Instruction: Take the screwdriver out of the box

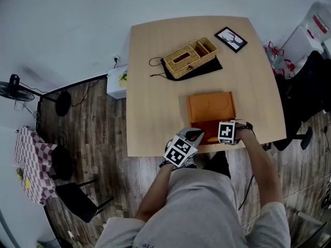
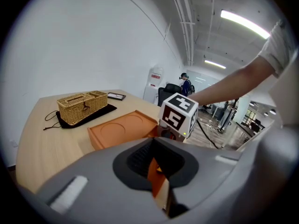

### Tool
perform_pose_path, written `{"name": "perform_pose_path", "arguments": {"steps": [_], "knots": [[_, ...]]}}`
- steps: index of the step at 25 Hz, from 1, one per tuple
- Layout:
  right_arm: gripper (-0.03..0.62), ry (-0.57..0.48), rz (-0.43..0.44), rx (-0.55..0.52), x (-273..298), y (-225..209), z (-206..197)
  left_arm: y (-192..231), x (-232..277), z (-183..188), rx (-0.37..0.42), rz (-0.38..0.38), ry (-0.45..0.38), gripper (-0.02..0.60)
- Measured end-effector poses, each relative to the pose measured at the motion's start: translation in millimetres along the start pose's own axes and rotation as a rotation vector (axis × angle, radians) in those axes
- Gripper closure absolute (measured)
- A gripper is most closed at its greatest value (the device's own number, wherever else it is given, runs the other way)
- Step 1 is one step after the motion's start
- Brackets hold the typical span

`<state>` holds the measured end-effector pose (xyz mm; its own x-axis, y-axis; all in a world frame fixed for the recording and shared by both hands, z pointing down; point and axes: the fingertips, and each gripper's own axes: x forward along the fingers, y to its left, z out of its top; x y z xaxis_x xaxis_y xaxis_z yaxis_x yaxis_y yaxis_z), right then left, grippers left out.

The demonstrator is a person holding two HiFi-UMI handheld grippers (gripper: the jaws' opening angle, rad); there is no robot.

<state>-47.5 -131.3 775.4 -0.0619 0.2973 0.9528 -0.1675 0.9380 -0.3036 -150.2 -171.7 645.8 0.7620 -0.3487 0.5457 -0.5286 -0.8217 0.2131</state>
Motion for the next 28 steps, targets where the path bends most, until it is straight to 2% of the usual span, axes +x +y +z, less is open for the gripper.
{"name": "perform_pose_path", "arguments": {"steps": [13, 28], "knots": [[0.516, -0.090, -0.038, -0.013, 2, -3, 12, 10, -3, -2, -0.013, 0.020, -0.004, 0.528], [0.517, -0.232, -0.105, 0.089, 2, -8, 7, 8, 5, -2, 0.010, -0.003, 0.015, 0.528]]}}
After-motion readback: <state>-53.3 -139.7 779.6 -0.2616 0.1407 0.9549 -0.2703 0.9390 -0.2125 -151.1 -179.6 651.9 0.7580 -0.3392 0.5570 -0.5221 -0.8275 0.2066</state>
